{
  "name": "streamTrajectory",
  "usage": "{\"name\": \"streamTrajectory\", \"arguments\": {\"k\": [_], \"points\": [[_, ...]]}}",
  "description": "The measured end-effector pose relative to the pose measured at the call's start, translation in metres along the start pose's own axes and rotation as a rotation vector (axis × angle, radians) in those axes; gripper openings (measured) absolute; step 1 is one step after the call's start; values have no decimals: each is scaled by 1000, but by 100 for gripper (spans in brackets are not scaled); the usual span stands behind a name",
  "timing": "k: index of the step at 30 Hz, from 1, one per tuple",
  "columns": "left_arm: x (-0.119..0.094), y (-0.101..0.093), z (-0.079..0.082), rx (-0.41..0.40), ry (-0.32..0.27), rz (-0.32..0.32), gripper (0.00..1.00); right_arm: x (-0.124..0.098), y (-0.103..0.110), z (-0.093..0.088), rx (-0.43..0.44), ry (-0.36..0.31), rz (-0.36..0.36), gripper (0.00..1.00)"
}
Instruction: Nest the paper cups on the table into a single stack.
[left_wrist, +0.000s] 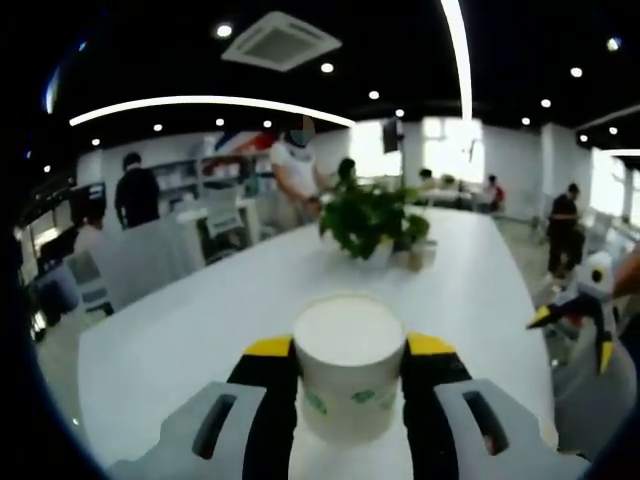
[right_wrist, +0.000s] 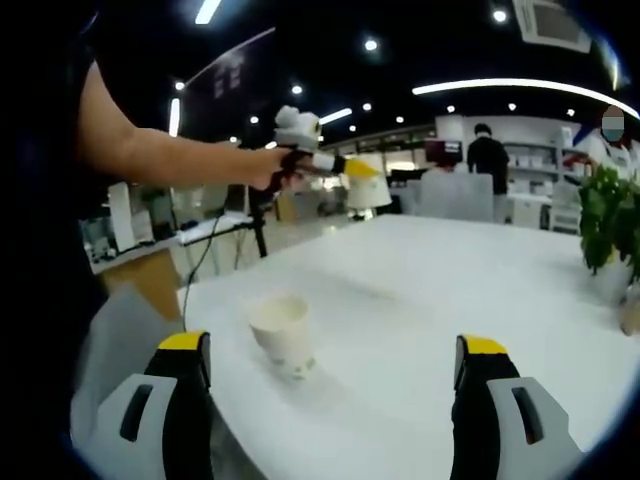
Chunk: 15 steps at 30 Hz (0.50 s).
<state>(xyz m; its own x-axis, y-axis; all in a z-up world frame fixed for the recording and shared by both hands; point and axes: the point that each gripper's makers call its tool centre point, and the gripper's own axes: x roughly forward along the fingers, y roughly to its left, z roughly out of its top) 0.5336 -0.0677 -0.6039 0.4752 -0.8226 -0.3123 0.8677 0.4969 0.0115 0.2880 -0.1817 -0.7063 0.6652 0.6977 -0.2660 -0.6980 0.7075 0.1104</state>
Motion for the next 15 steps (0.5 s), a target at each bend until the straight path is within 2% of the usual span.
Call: {"name": "streamTrajectory", "arguments": {"k": [15], "points": [[-10, -31, -1, 9, 2, -27, 39, -2, 3, 5, -17, -12, 10, 100]]}}
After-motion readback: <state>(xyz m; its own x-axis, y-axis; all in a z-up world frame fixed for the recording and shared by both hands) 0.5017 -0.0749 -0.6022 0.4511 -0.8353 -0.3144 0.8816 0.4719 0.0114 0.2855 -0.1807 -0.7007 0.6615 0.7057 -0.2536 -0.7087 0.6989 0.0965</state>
